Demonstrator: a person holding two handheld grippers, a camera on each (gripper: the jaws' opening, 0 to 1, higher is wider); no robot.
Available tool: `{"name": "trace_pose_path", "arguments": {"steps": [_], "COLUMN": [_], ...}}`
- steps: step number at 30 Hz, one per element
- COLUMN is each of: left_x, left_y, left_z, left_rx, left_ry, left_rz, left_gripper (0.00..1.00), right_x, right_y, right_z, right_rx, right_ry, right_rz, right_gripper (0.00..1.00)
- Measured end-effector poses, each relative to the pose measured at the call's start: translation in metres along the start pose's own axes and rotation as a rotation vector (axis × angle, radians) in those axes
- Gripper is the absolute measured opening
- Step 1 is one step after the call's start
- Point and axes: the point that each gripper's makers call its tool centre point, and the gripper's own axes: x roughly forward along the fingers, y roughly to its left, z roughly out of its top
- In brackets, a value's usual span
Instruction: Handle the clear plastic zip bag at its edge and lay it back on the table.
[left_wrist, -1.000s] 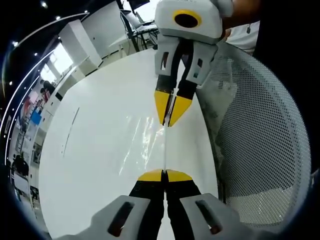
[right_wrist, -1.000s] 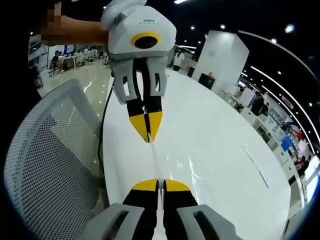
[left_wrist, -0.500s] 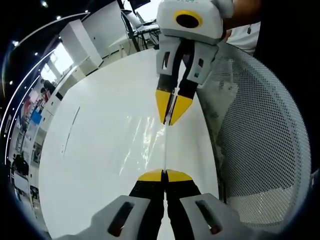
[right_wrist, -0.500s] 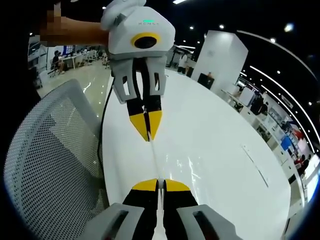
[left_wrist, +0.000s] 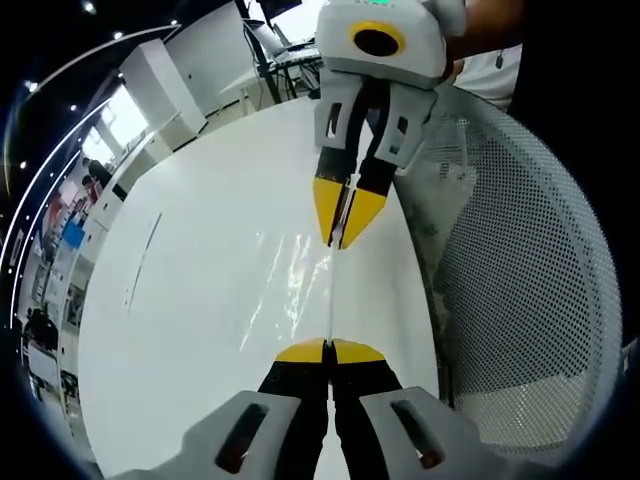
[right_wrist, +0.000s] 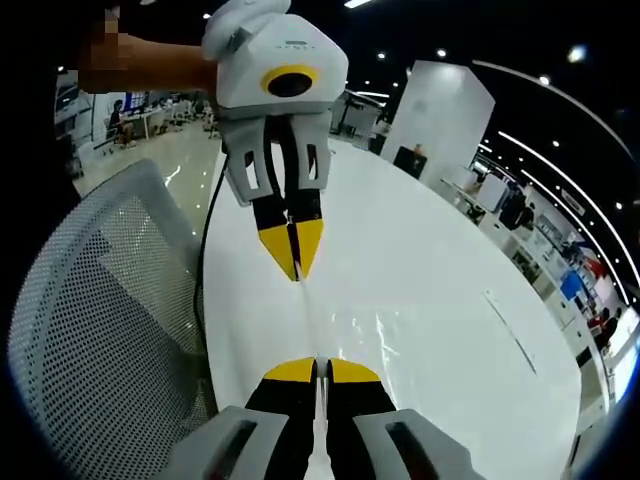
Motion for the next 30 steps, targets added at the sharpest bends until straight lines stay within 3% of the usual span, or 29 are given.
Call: {"name": "trace_pose_path", "arguments": {"steps": [30], "left_x": [-0.0034], "left_y": [0.0015], "left_z": [-0.0013], "left_rx": [-0.010], "left_ry": [0.000], "left_rz": [0.010], "left_gripper": [0.00], "right_x": [-0.0009], "right_y": [-0.0003], "right_z": [0.0004], "right_rx": [0.008], "right_ry": [-0.003], "right_rz": [-0.008], "right_gripper": [0.00]}}
